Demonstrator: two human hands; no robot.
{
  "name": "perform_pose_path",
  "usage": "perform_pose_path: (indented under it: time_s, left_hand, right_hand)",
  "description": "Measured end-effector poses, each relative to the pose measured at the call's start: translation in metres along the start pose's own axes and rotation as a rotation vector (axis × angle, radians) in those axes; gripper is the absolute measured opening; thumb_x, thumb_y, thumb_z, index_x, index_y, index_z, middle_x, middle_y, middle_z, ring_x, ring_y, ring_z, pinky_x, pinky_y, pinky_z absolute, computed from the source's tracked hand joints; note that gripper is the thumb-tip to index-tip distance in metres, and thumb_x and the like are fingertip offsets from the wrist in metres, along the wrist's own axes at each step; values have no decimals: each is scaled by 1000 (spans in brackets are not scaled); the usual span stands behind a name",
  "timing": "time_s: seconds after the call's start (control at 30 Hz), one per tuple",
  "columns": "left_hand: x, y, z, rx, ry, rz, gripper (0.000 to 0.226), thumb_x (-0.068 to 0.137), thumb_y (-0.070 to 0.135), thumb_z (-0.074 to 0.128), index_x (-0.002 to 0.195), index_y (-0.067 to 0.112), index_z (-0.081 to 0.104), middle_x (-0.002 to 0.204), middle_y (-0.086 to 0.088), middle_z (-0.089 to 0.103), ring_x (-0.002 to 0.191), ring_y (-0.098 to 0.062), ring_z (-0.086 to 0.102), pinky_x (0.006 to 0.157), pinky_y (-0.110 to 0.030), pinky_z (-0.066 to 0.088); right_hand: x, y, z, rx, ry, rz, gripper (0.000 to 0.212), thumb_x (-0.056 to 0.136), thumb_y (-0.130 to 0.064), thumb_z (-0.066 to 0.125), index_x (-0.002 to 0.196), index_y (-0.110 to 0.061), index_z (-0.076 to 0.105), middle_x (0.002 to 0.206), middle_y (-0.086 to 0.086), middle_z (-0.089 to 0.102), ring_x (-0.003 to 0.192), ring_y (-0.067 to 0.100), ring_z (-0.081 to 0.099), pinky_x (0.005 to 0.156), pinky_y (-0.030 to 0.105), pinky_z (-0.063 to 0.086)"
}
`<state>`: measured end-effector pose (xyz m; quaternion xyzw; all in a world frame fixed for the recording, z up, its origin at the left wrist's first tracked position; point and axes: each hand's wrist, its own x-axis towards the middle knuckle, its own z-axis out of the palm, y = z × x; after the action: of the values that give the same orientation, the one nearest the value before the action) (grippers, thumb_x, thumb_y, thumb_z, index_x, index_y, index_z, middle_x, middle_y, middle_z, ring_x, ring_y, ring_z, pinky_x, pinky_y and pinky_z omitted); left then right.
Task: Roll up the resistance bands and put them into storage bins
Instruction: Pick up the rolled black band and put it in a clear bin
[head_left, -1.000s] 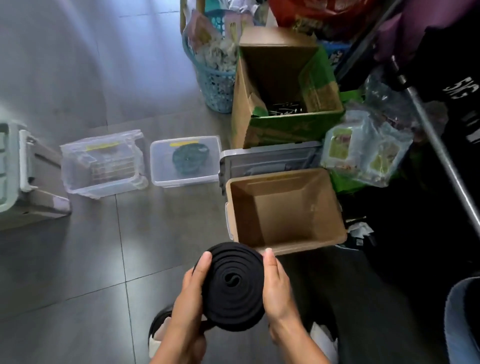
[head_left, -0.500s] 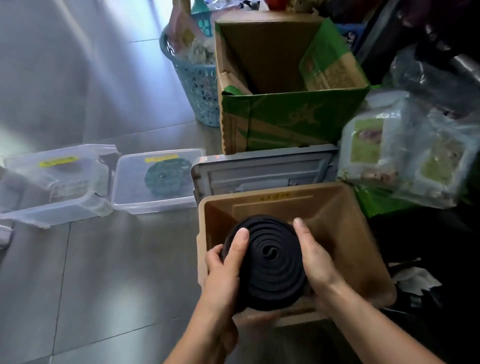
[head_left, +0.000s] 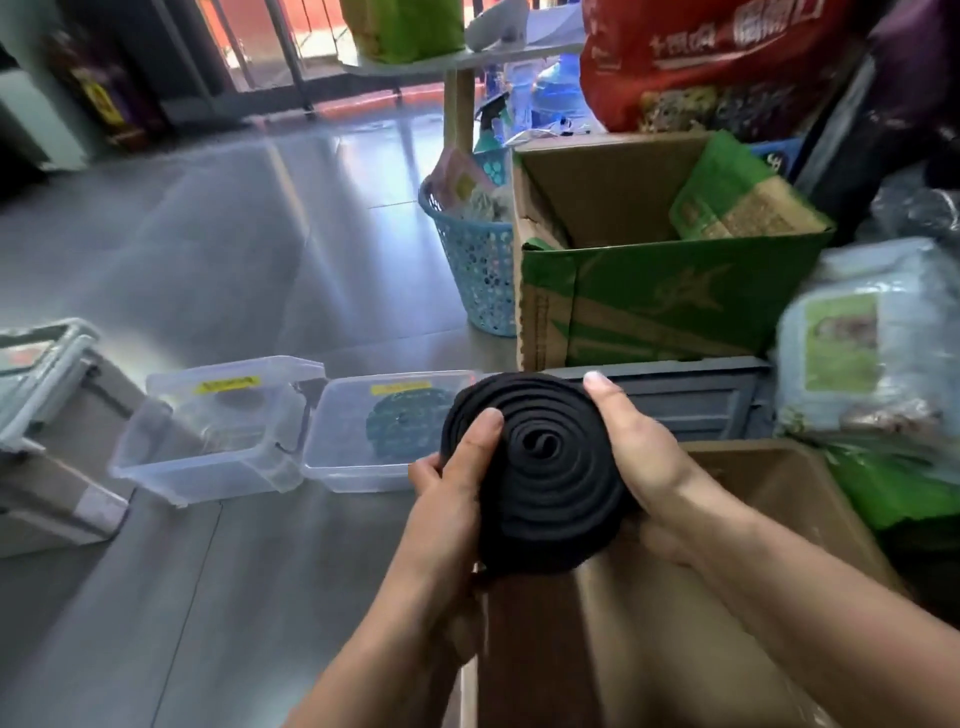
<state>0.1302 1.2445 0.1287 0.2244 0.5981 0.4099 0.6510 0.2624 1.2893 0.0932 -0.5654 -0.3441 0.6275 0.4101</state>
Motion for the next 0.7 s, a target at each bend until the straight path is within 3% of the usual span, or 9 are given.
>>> perform_pose_path:
  time_s: [0.17,0.3,0.43,0.5,0.6,0.7]
  left_hand:
    - [-1,37,-7,234,104,-78,57,76,58,58,120,22,50,105,-2,65,87,-20,61,61,-31,47]
    - [-8,93,6,367,150,38,64,75,60,59,125,22,47,117,-6,61,90,-24,59,56,-30,44]
    - [-1,117,-9,384,102,66,60,76,60,58,123,23,47,117,-4,60,85,-21,58,53,-27,44]
    - [17,116,-30,350,75,49,58,76,60,58,121,23,49,116,-3,61,84,-19,59,52,-25,47]
    - [48,95,-78,265,52,19,57,76,59,58,121,24,49,115,1,62,87,-16,61,57,-24,47]
    - [73,75,-130,180,22,-41,55,76,59,57,119,27,48,113,4,64,91,-14,62,66,-27,45]
  right_hand:
    - [17,4,27,124,-21,100,68,86,-66,33,118,-12,60,115,9,65,104,27,61,94,42,48]
    - [29,-35,39,310,-86,86,69,83,-68,33,111,-12,63,106,12,68,92,27,66,75,36,55]
    - [34,-61,57,267,7,-44,61,87,-61,36,101,-9,65,104,12,68,98,27,63,93,41,49]
    - [40,-49,72,266,15,-62,54,94,-54,31,93,-12,65,100,11,68,92,24,64,85,39,51]
    - [53,-15,103,176,-10,-62,55,92,-58,32,97,-14,64,91,7,71,79,20,68,67,34,52]
    - [60,15,144,111,24,-45,50,89,-58,39,86,-15,63,64,-6,71,59,11,67,61,30,51]
